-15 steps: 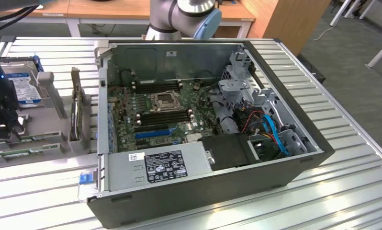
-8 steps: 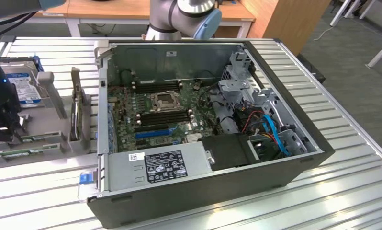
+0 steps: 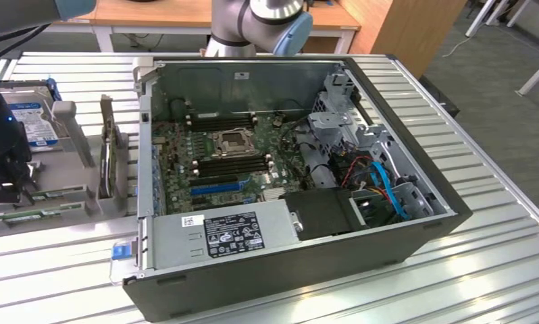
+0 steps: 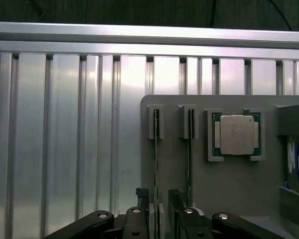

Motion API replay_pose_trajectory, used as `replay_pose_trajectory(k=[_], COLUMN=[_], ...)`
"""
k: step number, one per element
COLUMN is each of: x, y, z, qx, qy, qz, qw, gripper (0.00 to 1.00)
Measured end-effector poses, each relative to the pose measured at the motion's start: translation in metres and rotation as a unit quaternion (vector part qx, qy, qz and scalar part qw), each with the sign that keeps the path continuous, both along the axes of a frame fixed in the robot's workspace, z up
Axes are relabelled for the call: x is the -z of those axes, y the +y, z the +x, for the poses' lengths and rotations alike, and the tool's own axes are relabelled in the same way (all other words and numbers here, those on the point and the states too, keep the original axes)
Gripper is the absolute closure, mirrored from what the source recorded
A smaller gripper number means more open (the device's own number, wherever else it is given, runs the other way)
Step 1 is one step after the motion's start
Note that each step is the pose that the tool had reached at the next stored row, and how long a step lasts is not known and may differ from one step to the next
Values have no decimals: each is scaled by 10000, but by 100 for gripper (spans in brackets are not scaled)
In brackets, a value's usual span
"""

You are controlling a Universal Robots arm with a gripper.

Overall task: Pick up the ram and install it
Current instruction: 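Pick up the ram and move it above insertion slot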

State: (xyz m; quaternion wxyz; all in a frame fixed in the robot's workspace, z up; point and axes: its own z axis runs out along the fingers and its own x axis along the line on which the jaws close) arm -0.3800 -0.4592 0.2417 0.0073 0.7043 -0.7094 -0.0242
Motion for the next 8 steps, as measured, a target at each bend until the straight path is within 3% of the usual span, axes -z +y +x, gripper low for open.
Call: replay_pose_trajectory(k=[8], x=[59], y=[-4], z=[0], qx=[0], qy=[0], qz=[0], qw=[10000], gripper=[71])
